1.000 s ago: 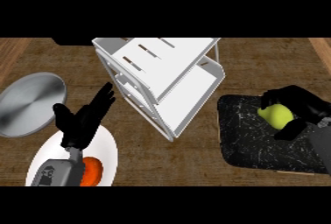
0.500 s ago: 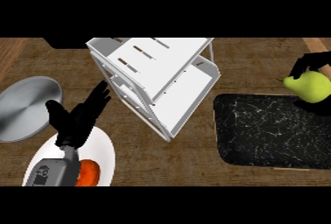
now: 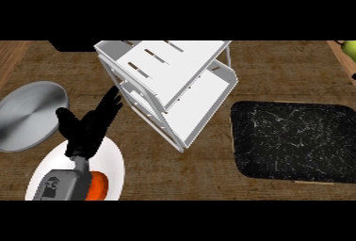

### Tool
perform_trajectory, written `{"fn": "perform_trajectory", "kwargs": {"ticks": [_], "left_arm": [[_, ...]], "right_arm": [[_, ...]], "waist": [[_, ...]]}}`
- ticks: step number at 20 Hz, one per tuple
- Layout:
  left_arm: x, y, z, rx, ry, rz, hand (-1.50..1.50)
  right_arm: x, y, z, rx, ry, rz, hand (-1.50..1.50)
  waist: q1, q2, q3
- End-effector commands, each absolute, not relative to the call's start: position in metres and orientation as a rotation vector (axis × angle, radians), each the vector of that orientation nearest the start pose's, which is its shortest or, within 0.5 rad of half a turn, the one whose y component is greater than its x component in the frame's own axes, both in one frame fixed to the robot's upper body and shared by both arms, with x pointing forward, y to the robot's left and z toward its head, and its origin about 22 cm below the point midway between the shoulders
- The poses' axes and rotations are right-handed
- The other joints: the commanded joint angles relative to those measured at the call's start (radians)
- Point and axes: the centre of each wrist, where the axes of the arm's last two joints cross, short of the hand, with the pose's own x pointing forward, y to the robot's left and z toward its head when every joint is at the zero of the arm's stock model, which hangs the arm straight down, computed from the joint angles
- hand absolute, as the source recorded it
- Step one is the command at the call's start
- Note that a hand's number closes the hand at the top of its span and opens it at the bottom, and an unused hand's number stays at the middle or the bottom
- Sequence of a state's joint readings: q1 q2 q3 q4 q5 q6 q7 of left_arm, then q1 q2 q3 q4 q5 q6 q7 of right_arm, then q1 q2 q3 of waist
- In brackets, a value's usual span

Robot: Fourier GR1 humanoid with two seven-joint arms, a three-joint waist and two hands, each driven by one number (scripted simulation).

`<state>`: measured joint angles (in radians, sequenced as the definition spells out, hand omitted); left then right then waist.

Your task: Pick the pear from the tray and place it in the tiered basket

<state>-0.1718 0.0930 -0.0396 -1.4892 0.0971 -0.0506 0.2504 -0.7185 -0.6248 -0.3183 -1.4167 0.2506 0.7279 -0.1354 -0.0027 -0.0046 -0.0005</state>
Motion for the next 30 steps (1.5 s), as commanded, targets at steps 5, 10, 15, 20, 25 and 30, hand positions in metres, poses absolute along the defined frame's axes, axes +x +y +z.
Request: {"fn": "perform_trajectory", "kwargs": {"ticks": [5, 10, 15, 20, 25, 30], "left_arm": [[0.285, 0.233, 0.02, -0.116, -1.385, -0.148, 0.0], [0.286, 0.226, 0.037, -0.124, -1.4, -0.156, 0.0], [0.266, 0.212, 0.019, -0.115, -1.382, -0.166, 0.0], [0.286, 0.234, 0.034, -0.118, -1.383, -0.168, 0.0], [0.294, 0.22, 0.032, -0.117, -1.402, -0.153, 0.0], [0.285, 0.233, 0.029, -0.12, -1.393, -0.167, 0.0]], "right_arm": [[0.339, -0.301, 0.346, -0.401, -1.919, 1.108, 1.5], [0.351, -0.241, 0.354, -0.415, -1.887, 1.119, 1.5], [0.386, -0.193, 0.357, -0.359, -1.85, 1.036, 1.5], [0.402, -0.159, 0.33, -0.373, -1.871, 0.989, 1.5], [0.409, -0.105, 0.293, -0.266, -1.861, 1.008, 1.5], [0.414, -0.056, 0.296, -0.237, -1.851, 1.012, 1.5]], "waist": [[0.008, 0.003, -0.001], [0.011, 0.002, 0.0], [0.027, 0.006, -0.001], [0.022, 0.008, 0.0], [0.02, 0.008, 0.0], [0.027, 0.009, -0.001]]}}
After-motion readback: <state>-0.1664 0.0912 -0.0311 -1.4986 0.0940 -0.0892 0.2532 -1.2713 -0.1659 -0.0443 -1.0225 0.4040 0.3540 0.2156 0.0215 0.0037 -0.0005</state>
